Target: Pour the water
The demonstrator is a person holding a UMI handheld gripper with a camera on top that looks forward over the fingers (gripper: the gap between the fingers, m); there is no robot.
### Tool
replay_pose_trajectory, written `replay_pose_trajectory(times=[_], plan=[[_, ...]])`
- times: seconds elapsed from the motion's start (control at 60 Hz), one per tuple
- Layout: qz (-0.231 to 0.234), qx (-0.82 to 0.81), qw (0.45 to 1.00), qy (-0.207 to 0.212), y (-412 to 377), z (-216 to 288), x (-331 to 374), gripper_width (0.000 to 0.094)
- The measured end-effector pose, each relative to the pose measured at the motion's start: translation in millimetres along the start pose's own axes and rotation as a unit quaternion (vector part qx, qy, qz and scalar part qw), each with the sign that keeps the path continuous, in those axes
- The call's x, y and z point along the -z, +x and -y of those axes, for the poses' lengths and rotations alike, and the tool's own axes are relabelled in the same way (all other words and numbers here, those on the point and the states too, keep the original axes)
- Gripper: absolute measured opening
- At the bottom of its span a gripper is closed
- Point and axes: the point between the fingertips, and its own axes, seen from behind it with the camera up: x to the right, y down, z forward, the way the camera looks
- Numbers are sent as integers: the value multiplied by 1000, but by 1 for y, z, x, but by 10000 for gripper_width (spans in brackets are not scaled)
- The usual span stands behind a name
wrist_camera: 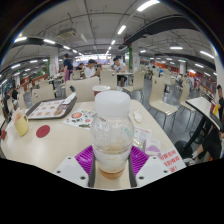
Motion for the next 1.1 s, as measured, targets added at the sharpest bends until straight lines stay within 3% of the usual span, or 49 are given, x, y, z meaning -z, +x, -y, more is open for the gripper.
replay_pose_trajectory(times=[0.333,0.6,0.733,0.883,1.1], plan=[[-39,24,999,-7,-14,12,1,455],[-149,218,963,50,-68,130,28,458],[-205,358,908,77,-132,193,30,459],[-237,510,821,99,-224,239,29,456],[-246,701,662,101,-344,235,6,458]])
